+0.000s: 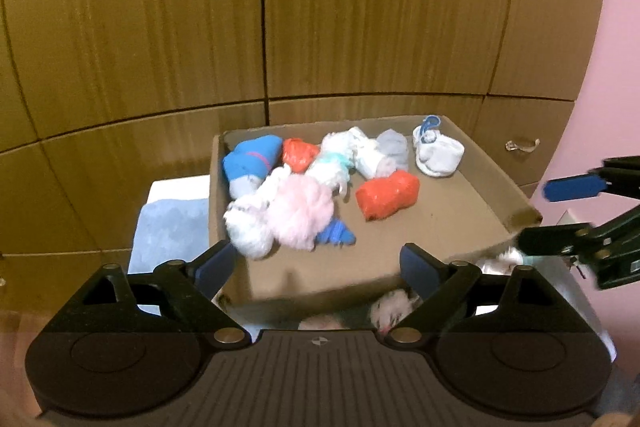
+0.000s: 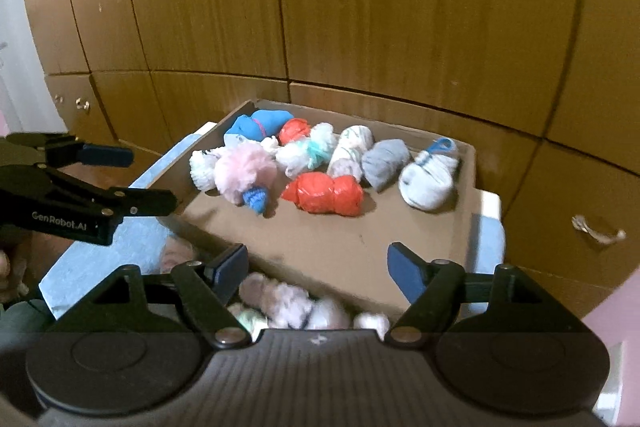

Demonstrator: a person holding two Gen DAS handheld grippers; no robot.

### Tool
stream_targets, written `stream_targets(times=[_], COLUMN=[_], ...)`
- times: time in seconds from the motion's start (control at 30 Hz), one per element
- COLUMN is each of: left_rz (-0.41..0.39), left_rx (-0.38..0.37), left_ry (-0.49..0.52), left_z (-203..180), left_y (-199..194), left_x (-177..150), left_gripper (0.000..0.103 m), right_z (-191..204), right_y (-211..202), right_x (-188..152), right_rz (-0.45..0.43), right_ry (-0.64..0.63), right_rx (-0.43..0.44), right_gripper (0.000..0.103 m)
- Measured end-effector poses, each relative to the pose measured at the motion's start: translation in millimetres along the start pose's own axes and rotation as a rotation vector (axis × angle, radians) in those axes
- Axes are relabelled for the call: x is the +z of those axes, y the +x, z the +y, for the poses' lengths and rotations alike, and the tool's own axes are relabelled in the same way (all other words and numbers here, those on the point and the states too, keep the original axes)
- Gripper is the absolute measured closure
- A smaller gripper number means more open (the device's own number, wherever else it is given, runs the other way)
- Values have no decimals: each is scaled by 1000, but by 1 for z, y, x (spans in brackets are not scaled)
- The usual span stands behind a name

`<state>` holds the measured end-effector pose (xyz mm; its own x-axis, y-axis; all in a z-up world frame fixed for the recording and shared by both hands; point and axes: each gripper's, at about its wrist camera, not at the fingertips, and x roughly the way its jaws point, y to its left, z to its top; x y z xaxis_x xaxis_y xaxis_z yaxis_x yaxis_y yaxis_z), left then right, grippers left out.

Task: Organize objects
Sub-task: 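Withdraw both tools from the tray back toward the sock pile, then grasp the pink-striped wrapped sock with the left tool while the right tool grasps a plastic-wrapped white sock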

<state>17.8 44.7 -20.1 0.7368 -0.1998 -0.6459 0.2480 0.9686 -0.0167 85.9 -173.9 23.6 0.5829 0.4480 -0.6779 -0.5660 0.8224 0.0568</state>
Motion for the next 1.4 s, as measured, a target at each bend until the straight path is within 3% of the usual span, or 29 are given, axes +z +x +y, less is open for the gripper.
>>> stream_targets(times=[0.2,0.33,0.5,0.73,0.8,1.17,1.4], left_rz=[-67,-52,-41,-14,-9,-12,-18], left_rx=[-23,-36,-39,-46,-54,-103,-121], left_ry=[-8,-19,-43,-47,-51,-31,-48], left_z=[0,-1,4,7,8,4,7], left_y=[-3,7,19,37,41,46,44], left_x=[-45,-62,-66,-68,-69,-76,-77], left_gripper=[10,10,10,10,13,31,49], right_z=[11,25,31,25,24,64,64], right_y=[-15,-2,14,26,22,-11,-12], right_x=[-62,-92,-99,-109,-116,-156,-155], right_rz=[-107,-131,-157,-171,-193,-254,-267], right_ry=[63,66,57,120,140,164,161], right_rx=[-86,-149,-184,-196,-196,-179,-176], right_gripper=[32,43,53,80,83,85,84])
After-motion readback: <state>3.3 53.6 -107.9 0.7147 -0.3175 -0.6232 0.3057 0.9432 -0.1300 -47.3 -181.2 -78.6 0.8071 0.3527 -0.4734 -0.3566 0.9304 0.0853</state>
